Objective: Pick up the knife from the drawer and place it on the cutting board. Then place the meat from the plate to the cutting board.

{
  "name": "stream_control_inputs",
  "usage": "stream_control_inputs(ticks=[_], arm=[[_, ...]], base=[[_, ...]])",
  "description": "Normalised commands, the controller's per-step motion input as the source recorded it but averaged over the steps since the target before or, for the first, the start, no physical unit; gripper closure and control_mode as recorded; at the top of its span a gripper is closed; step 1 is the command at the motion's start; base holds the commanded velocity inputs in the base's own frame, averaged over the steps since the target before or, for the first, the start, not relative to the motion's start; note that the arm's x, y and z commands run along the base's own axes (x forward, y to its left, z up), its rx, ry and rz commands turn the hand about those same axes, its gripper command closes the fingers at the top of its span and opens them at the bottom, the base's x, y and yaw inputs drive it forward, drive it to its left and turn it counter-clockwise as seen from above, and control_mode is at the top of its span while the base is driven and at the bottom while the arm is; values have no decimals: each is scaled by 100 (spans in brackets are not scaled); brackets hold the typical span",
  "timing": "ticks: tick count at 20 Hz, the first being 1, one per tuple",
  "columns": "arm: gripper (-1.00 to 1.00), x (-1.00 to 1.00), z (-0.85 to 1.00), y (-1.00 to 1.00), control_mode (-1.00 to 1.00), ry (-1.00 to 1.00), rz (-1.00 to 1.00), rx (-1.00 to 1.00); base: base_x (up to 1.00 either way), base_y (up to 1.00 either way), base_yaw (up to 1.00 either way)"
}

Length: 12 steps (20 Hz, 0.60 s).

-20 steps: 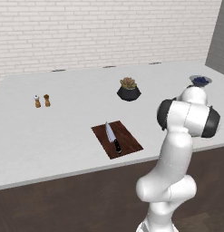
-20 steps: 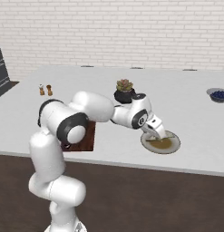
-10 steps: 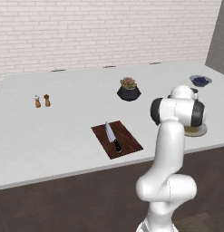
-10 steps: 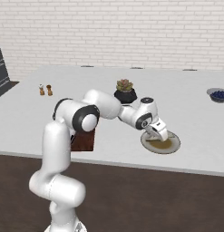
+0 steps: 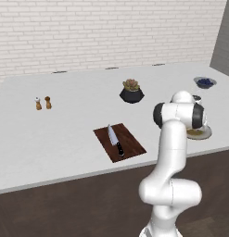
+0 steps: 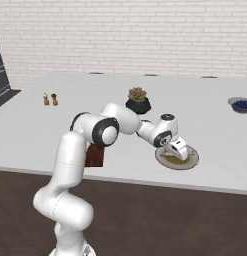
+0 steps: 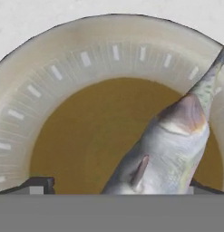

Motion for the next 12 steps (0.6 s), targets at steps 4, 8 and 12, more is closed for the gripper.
stream_control_inputs(ticks=[4, 8, 12], arm=[[-100, 8, -44, 0, -100, 0, 0, 0], [100, -1, -32, 0, -100, 0, 0, 0], [100, -23, -1, 0, -100, -3, 0, 1]], base=[[0, 0, 0], [0, 0, 0], [0, 0, 0]])
